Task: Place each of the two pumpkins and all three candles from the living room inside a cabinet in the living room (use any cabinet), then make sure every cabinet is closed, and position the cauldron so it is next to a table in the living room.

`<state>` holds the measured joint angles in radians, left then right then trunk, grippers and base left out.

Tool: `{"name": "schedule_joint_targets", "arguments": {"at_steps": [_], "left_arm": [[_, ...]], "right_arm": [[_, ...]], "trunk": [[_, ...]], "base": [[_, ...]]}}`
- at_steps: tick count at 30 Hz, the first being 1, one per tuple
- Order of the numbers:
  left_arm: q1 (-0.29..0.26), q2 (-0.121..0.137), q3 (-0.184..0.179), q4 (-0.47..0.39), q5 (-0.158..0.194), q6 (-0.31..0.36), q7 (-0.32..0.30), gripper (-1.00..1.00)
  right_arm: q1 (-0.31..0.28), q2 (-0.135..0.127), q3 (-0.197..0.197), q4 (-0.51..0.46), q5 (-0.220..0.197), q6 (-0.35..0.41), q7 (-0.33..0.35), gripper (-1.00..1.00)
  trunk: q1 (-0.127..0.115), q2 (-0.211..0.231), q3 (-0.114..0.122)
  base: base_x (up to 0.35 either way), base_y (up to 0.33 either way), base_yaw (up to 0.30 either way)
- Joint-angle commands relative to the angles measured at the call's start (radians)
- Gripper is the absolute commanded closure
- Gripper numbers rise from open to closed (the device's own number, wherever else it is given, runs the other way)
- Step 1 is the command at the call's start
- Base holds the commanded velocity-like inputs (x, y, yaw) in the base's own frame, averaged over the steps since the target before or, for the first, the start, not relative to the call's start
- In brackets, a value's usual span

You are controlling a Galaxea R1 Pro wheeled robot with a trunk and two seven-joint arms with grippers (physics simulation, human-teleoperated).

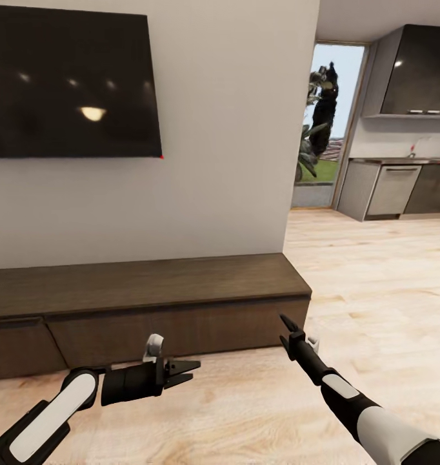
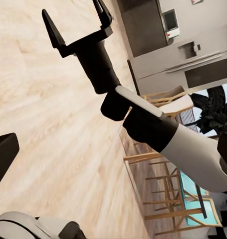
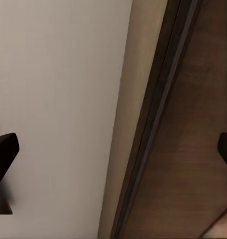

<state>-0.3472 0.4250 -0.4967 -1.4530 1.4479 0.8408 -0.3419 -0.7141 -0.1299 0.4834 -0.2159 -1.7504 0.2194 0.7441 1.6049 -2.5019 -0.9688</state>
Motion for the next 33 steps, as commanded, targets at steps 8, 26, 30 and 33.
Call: {"name": "schedule_joint_targets", "arguments": {"at_steps": [8,26,30,33], "left_arm": [[-0.001,-0.001,-0.003,0.0,0.0,0.001,-0.004,-1.0],[-0.001,-0.002,-0.003,0.0,-0.001,0.001,-0.004,-1.0],[-0.001,-0.002,-0.003,0.0,-0.001,0.001,-0.004,-1.0],[-0.001,-0.002,-0.003,0.0,-0.001,0.001,-0.004,-1.0]], "right_arm": [[-0.001,-0.001,0.006,-0.004,-0.033,0.008,0.015,-1.0],[-0.001,-0.014,0.008,0.002,-0.044,0.092,0.161,-1.0],[-0.001,-0.014,0.008,0.003,-0.044,0.092,0.16,-1.0],[-0.001,-0.014,0.008,0.003,-0.044,0.093,0.159,-1.0]], "trunk": [[0.003,-0.002,-0.032],[0.011,-0.007,-0.102],[0.013,-0.008,-0.117],[0.015,-0.008,-0.129]], "base": [[0.0,0.0,0.0],[0.0,0.0,0.0],[0.0,0.0,0.0],[0.0,0.0,0.0]]}}
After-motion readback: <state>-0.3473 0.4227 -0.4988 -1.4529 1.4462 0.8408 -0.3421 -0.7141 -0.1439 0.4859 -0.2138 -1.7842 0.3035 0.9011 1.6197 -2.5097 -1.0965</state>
